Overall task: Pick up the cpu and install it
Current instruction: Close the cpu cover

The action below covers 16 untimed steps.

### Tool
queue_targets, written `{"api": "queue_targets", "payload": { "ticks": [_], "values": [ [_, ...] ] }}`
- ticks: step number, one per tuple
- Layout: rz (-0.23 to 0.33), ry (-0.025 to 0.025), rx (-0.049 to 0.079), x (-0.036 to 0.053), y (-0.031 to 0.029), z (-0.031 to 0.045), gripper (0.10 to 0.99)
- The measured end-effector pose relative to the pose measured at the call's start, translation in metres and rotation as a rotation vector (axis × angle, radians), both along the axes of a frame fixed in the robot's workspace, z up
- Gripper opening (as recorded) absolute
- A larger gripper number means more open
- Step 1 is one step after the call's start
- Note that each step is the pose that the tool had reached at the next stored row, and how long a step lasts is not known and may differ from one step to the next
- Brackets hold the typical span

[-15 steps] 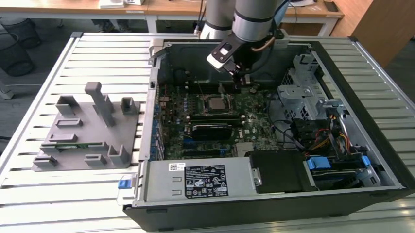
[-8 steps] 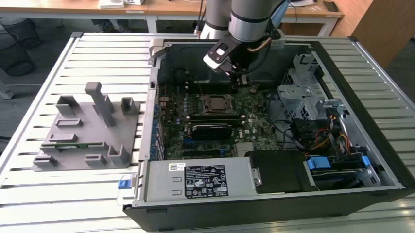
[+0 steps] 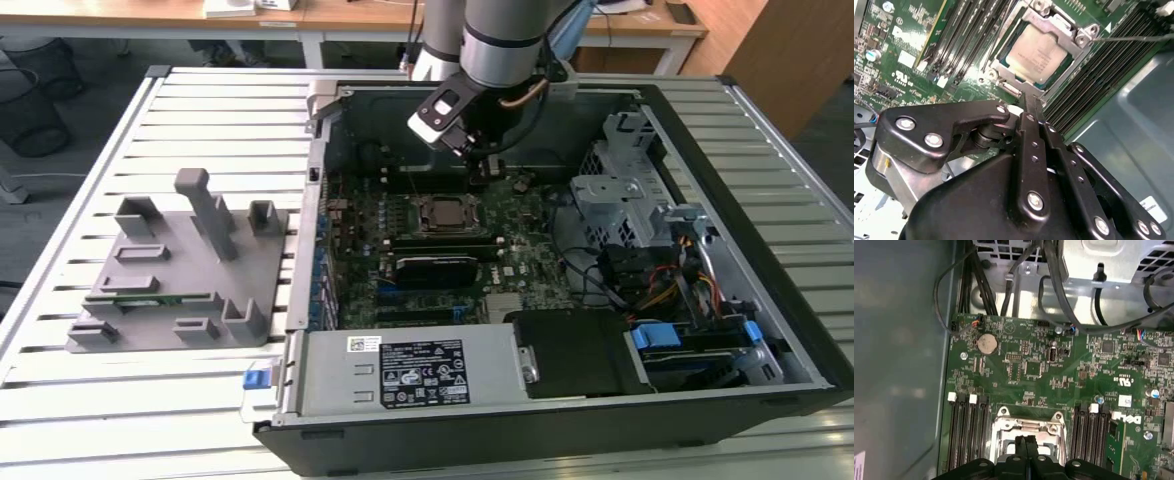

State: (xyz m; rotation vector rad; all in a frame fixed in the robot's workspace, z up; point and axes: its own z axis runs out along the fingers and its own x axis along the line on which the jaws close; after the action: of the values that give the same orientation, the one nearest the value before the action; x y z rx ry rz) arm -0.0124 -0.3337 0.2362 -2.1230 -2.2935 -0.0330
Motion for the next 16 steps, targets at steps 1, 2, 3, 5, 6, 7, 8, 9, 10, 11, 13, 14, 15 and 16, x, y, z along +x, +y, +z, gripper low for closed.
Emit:
{"api": "queue_targets", "payload": {
  "ticks": [1, 2, 3, 5, 6, 7, 8, 9, 10, 11, 13, 14, 15, 16],
  "values": [
    [0.0, 0.0, 0.0, -0.0014, 0.0, -0.0001, 0.106],
    [0.0, 0.0, 0.0, -0.0029, 0.0, -0.0002, 0.106],
    [0.0, -0.0001, 0.0, -0.0044, 0.0, -0.0004, 0.106],
    [0.0, 0.0, 0.0, -0.0077, 0.0, -0.0009, 0.106],
    [0.0, -0.0001, 0.0, -0.0095, 0.0, -0.0012, 0.106],
    [0.0, 0.0, 0.0, -0.0114, 0.0, -0.0015, 0.106],
    [0.0, 0.0, 0.0, -0.0132, 0.0, -0.0018, 0.106],
    [0.0, 0.0, 0.0, -0.015, -0.0002, -0.0021, 0.106],
    [0.0, 0.0, 0.0, -0.0166, -0.0008, -0.0024, 0.106],
    [0.0, 0.0, 0.0, -0.018, -0.0027, -0.0028, 0.106],
    [0.0, 0.0, 0.0, -0.0197, -0.0086, -0.0038, 0.106],
    [0.0, 0.0, 0.0, -0.0207, -0.0113, -0.0042, 0.106],
    [0.0, 0.0, 0.0, -0.022, -0.013, -0.0047, 0.106],
    [0.0, -0.0001, 0.0, -0.0236, -0.014, -0.005, 0.106]
  ]
}}
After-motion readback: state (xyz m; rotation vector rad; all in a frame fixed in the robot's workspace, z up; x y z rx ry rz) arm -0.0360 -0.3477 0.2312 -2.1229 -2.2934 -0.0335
